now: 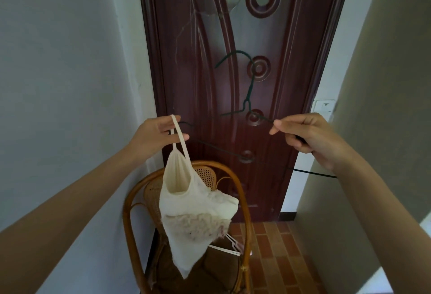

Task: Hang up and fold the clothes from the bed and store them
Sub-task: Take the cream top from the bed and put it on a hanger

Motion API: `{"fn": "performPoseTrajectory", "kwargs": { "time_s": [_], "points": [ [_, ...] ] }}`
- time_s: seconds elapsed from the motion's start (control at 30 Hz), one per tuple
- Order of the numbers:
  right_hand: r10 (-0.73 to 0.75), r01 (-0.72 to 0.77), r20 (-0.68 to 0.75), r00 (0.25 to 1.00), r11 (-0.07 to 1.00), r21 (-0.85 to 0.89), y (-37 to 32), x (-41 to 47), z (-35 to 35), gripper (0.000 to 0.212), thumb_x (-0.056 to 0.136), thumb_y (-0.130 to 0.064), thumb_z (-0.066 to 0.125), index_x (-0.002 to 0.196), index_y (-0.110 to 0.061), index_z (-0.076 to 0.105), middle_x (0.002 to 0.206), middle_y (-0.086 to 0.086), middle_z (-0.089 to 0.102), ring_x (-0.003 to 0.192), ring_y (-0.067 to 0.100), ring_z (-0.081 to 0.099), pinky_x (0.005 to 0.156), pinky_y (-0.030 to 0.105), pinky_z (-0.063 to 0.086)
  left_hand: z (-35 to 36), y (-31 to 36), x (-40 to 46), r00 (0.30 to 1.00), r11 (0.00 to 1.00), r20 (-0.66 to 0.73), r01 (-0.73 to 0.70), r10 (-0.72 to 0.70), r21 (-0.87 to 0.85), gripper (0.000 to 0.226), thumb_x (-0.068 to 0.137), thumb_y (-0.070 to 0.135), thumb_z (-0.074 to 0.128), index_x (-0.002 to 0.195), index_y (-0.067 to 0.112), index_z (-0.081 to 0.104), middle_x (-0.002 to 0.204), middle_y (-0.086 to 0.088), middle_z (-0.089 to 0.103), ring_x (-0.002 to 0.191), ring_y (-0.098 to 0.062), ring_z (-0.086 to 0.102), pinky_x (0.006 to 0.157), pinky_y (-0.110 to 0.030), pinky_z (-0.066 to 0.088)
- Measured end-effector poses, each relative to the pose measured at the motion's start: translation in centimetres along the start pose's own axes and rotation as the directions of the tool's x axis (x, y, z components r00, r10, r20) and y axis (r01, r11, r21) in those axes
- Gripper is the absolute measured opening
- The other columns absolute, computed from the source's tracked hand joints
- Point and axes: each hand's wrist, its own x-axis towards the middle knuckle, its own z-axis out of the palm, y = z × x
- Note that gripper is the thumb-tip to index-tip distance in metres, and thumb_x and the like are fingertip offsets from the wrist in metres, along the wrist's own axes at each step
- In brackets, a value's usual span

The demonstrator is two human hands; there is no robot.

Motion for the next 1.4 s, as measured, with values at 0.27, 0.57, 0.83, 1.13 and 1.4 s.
{"fn": "performPoseTrajectory", "kwargs": {
  "time_s": [0.27,0.57,0.83,1.13,1.4],
  "points": [
    [0.029,-0.028,0.025,0.999,0.999,-0.040,0.0,-1.0,-1.4,0.027,0.084,-0.036,0.066,0.082,-0.011,0.077,0.043,0.000,0.035,0.048,0.017,0.019,0.064,0.046,0.012,-0.2,-0.3,0.0,0.999,0.996,0.042,-0.037,0.033,0.078,0.059,0.076,0.018,0.081,0.131,0.017,0.061,0.127,0.009,0.057,0.115,-0.005,0.050,0.087,-0.011,0.036],
    [0.001,-0.001,-0.010,1.000,0.999,0.034,0.6,-0.8,-0.5,0.023,0.087,-0.031,0.064,0.081,-0.012,0.076,0.045,0.001,0.033,0.041,0.013,0.019,0.047,0.031,0.012,0.2,0.6,-0.8,0.969,0.991,0.245,-0.065,0.035,0.116,0.051,0.067,0.011,0.085,0.113,0.023,0.067,0.114,0.007,0.069,0.104,-0.007,0.066,0.093,-0.021,0.050],
    [-0.004,0.012,-0.119,0.993,0.998,0.068,1.3,0.4,0.6,0.024,0.093,-0.023,0.063,0.075,-0.011,0.073,0.045,-0.005,0.032,0.039,0.008,0.021,0.040,0.018,0.016,-0.6,0.6,-0.6,0.964,0.961,0.265,-0.082,0.009,0.263,0.013,0.074,0.013,0.082,0.078,0.006,0.073,0.069,-0.007,0.070,0.066,-0.007,0.063,0.070,-0.024,0.049],
    [-0.017,0.027,-0.172,0.985,0.998,0.058,2.8,1.2,1.8,0.024,0.096,-0.022,0.061,0.080,-0.007,0.072,0.045,-0.007,0.034,0.039,0.005,0.025,0.039,0.013,0.022,-1.3,1.3,-1.6,0.957,0.896,0.249,-0.236,0.148,0.377,0.018,0.088,0.030,0.068,0.071,0.023,0.071,0.055,0.012,0.055,0.053,-0.001,0.049,0.055,-0.013,0.036],
    [-0.169,0.139,-0.172,0.970,0.975,-0.174,2.8,4.7,2.6,0.027,0.097,-0.029,0.062,0.080,-0.012,0.075,0.057,0.004,0.058,0.057,0.018,0.050,0.059,0.023,0.041,-1.5,1.2,-2.7,0.990,0.859,0.069,-0.141,0.123,0.492,0.031,0.094,0.027,0.062,0.075,0.003,0.070,0.048,0.025,0.054,0.050,0.001,0.050,0.059,-0.027,0.034]
  ]
}}
